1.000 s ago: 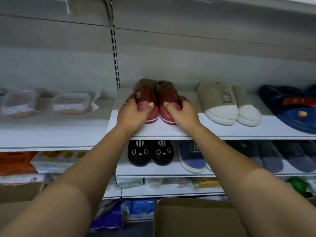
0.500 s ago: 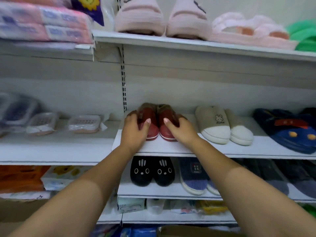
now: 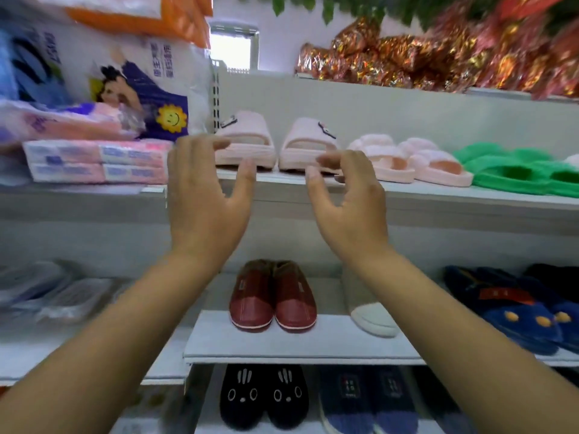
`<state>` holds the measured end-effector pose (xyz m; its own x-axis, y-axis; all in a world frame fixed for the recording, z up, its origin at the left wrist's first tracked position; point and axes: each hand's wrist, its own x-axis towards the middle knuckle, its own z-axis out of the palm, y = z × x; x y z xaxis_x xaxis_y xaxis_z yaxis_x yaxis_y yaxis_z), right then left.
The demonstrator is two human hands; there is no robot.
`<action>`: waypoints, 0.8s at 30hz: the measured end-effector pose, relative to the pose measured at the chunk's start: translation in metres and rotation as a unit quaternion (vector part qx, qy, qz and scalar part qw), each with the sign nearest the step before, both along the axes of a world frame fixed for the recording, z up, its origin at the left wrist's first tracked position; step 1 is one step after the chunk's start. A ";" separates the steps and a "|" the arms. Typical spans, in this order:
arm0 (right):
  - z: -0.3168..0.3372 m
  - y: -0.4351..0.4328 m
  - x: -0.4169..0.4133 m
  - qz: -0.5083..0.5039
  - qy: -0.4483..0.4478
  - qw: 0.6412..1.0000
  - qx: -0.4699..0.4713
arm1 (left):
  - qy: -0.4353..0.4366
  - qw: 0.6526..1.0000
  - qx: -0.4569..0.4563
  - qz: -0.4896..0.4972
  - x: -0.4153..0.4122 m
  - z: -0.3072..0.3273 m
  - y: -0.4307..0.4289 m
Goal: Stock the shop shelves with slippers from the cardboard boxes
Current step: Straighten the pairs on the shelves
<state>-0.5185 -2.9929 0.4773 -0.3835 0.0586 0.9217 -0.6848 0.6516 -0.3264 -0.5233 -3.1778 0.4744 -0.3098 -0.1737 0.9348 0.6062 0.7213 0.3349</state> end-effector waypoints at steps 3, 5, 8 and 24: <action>0.038 0.008 -0.022 -0.061 -0.114 0.991 0.028 | -0.154 0.987 -0.021 0.042 -0.018 0.046 -0.002; 0.058 0.011 -0.035 -0.088 -0.197 0.975 0.047 | -0.253 0.967 -0.010 0.028 -0.035 0.071 -0.002; 0.078 0.009 -0.051 -0.097 -0.307 0.945 0.065 | -0.342 0.939 0.030 0.003 -0.062 0.093 0.000; 0.080 0.033 -0.083 0.059 -0.388 0.919 0.048 | -0.321 0.939 0.059 -0.106 -0.078 0.074 -0.006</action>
